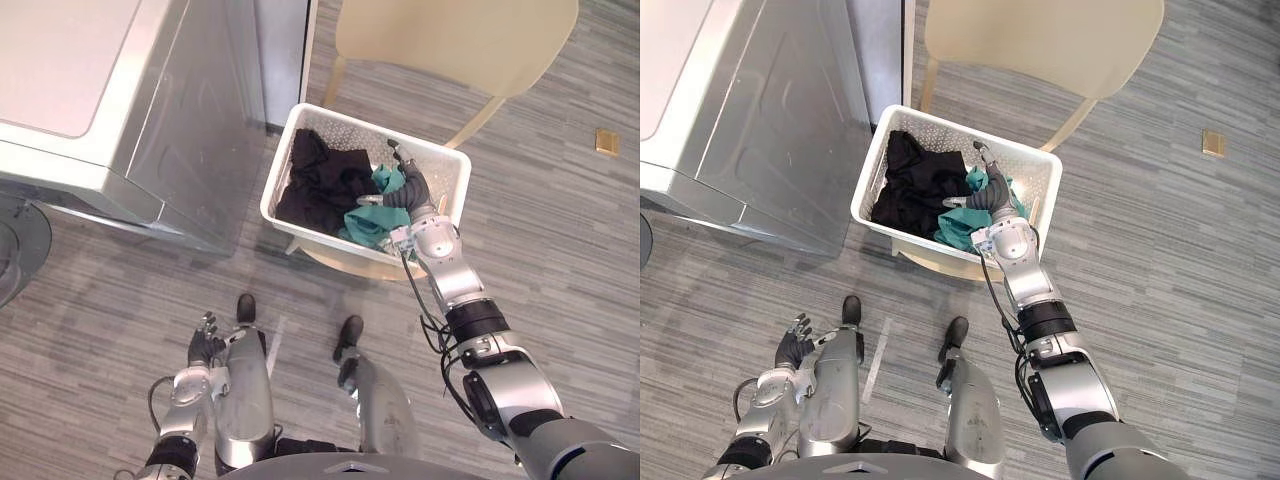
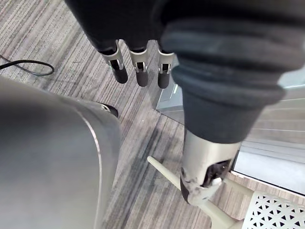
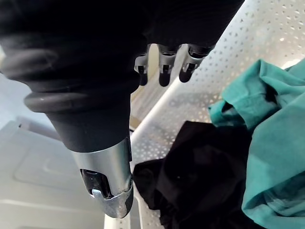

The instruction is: Pick up the laundry basket with both hands and put the clothes into the washing machine.

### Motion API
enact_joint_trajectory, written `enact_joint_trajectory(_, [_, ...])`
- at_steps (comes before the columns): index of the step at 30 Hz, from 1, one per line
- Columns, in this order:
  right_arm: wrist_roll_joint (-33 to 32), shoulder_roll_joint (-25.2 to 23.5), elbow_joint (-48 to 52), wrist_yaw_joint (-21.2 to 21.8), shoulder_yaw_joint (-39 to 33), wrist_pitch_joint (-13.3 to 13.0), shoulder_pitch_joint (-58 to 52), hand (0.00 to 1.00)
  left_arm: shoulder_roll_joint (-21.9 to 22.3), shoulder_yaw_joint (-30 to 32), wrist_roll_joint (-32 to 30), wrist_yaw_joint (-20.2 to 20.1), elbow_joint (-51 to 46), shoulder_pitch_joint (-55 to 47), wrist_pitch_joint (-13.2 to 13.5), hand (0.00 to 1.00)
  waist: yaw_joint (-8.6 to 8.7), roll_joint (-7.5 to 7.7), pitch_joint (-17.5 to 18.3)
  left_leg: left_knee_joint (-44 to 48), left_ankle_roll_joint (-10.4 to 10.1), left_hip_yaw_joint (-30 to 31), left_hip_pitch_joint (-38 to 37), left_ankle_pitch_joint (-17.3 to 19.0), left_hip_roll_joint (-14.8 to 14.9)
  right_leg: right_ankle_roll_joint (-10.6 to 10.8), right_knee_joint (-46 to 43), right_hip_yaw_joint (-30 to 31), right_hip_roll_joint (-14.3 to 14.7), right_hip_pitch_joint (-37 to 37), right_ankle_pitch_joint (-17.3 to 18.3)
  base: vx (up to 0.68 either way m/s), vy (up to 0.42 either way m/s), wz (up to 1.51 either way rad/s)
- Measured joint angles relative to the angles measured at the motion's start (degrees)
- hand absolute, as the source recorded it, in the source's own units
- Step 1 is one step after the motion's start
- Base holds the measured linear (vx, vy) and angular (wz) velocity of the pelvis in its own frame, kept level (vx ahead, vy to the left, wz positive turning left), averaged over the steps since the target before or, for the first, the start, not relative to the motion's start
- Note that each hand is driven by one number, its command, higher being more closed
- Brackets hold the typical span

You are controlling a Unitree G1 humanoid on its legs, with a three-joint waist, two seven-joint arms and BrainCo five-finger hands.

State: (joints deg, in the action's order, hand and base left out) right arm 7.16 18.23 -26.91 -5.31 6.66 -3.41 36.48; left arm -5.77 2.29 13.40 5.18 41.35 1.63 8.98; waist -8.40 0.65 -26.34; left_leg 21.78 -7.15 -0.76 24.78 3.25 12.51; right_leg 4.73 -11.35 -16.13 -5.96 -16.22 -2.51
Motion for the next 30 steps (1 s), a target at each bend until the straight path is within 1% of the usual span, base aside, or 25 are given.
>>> enact_joint_trajectory(5, [0.09, 0.04, -5.27, 0.11, -0.01, 0.92, 4.30, 0.00, 0.07, -0.01, 0.42, 0.67, 1.18, 1.53, 0.18, 0.00, -0.27, 0.44, -0.24, -1.01, -0.17, 0.68, 1.10, -1.03, -0.05, -0.18, -0.39, -0.58, 0.09, -1.36, 0.06, 0.00, -0.015, 0.05])
enact_joint_trajectory(9, [1.88, 0.36, -11.70, 0.01, -0.05, 1.50, 9.47, 0.00, 0.22, 0.04, 2.20, 0.83, 2.72, 3.68, 0.31, 0.00, -0.46, 0.48, -0.78, -1.19, -0.21, 0.96, 2.67, -1.83, -0.03, -0.43, -1.28, -0.60, 0.06, -3.32, -0.10, -0.03, -0.024, 0.00])
enact_joint_trajectory(12, [2.22, 0.44, -14.36, -0.19, -0.02, 2.18, 12.63, 0.00, 0.38, 0.11, 3.76, 1.24, 3.24, 5.32, 0.56, 0.00, -0.68, 0.51, -1.34, -2.53, -0.22, 1.13, 3.35, -2.93, -0.06, -0.77, -1.42, -0.88, 0.04, -4.43, -0.33, -0.04, -0.031, 0.04])
enact_joint_trajectory(17, [2.14, 0.43, -18.00, -0.26, 0.10, 2.44, 16.66, 0.00, 2.08, 1.60, 5.21, 2.16, 3.18, 7.21, 0.98, 0.00, -0.90, 0.49, -1.34, -4.19, -0.53, 2.30, 5.30, -4.74, 0.01, -1.25, -1.42, -2.26, 0.17, -6.17, -0.66, -0.02, -0.048, 0.11])
enact_joint_trajectory(19, [0.74, 0.41, -19.20, -0.17, 1.40, 2.43, 18.14, 0.00, 2.59, 1.80, 5.83, 2.25, 3.11, 7.64, 1.10, 0.00, -1.01, 0.48, -1.35, -4.70, -0.53, 2.33, 5.47, -5.04, 0.05, -1.29, -1.42, -2.55, 0.15, -6.36, -0.68, 0.00, -0.039, 0.07])
enact_joint_trajectory(22, [-5.04, 0.46, -19.17, -0.10, 2.72, 2.35, 21.46, 0.00, 3.68, 2.14, 7.18, 2.34, 1.86, 8.52, 1.45, 0.00, -0.89, 0.47, -1.35, -4.96, -0.23, 2.41, 7.53, -5.51, 0.41, -1.50, -1.50, -3.49, 0.13, -7.95, -0.80, 0.00, -0.042, 0.09])
enact_joint_trajectory(24, [-7.38, 0.57, -19.27, 0.04, 4.15, 2.33, 23.68, 0.00, 4.12, 2.21, 7.86, 2.34, 1.64, 8.99, 1.51, 0.00, -0.93, 0.44, -1.37, -4.91, -0.36, 2.43, 8.81, -5.91, 0.70, -1.62, -1.61, -3.85, 0.01, -9.04, -0.90, 0.01, -0.027, 0.05])
enact_joint_trajectory(26, [-8.09, 0.79, -19.39, 0.41, 6.74, 2.30, 25.69, 0.00, 4.31, 2.20, 7.90, 2.33, 0.59, 8.98, 1.54, 0.00, -0.94, 0.43, -1.38, -4.87, -0.59, 2.43, 9.89, -6.25, 0.95, -1.69, -1.93, -4.63, -0.15, -9.77, -0.85, 0.02, -0.041, 0.10])
enact_joint_trajectory(27, [-8.66, 1.22, -19.55, 1.24, 8.48, 2.28, 27.37, 0.00, 4.66, 2.21, 7.93, 2.29, -0.45, 9.04, 1.70, 0.00, -0.88, 0.31, -1.47, -4.84, -0.61, 2.53, 10.64, -6.51, 1.07, -1.84, -2.11, -5.26, -0.21, -10.14, -0.72, 0.03, -0.044, 0.17])
enact_joint_trajectory(30, [-9.34, 3.72, -19.72, 1.71, 12.86, 2.07, 31.59, 0.00, 5.01, 2.21, 9.02, 2.14, -2.37, 9.20, 2.40, 0.00, -0.86, 0.26, -1.49, -4.76, -0.57, 2.20, 12.75, -6.96, 1.24, -1.91, -3.10, -6.56, -0.81, -11.70, -0.18, 0.03, -0.034, 0.19])
